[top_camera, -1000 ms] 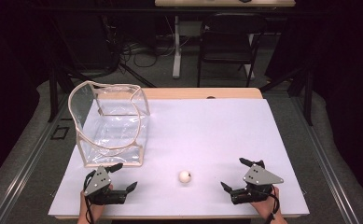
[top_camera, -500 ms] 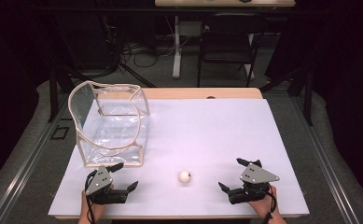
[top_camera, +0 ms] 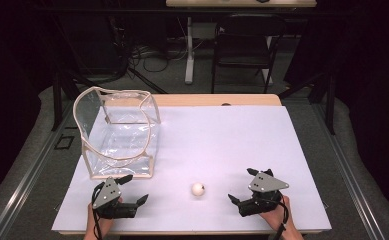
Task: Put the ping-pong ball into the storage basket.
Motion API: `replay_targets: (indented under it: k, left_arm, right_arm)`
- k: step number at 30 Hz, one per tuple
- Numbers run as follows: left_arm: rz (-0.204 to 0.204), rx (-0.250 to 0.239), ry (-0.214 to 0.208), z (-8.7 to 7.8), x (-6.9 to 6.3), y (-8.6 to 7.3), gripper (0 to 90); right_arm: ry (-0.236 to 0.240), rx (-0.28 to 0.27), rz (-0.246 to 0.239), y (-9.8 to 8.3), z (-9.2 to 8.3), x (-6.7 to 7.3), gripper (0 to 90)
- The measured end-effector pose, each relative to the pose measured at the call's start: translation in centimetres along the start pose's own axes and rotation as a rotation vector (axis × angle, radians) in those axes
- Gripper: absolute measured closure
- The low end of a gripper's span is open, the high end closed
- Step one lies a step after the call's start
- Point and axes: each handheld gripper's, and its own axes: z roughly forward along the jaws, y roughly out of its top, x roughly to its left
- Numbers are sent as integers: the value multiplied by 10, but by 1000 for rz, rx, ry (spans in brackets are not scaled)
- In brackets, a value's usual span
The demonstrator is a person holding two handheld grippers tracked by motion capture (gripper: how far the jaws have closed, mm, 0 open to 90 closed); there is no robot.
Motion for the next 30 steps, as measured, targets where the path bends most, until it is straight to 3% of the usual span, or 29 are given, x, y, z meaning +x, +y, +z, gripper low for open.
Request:
replay_targets:
  k: [30]
  left_arm:
    - [11, -2, -3, 0, -2, 1, 162]
  right_arm:
    - [58, 61, -21, 25, 27, 9, 1]
